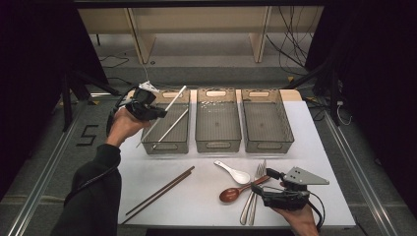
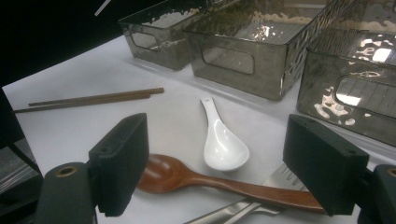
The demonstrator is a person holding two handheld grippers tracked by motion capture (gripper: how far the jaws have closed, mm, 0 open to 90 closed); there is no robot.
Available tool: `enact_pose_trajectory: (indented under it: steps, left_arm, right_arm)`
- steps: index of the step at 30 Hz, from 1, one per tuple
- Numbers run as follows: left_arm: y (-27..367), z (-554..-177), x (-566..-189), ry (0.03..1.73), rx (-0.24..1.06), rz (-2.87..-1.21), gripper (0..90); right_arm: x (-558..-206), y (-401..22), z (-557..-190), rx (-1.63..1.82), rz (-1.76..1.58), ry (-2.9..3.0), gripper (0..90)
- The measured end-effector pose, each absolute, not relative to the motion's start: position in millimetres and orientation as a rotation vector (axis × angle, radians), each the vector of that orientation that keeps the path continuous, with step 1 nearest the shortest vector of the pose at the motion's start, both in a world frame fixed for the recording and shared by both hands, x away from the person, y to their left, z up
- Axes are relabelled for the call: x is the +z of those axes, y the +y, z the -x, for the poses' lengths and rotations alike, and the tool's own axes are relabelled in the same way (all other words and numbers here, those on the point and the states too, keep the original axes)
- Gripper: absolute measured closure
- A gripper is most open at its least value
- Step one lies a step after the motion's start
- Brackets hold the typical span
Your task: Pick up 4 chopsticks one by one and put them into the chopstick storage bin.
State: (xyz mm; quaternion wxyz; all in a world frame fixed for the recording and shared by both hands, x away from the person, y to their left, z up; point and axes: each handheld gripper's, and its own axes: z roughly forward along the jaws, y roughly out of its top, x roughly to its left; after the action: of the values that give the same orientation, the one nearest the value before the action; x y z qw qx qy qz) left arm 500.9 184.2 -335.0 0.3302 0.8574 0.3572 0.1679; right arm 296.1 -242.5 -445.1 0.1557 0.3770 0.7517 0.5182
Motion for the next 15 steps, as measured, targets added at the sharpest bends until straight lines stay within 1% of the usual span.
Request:
enact_pose_trajectory:
  steps: [15]
  left_arm:
    - [177.4,-529.1,-333.6,0.968,0.49,-2.212,84.2]
  right_arm:
    - [-445.3,-242.7,-296.2,1.486,-1.077,2.155,23.3]
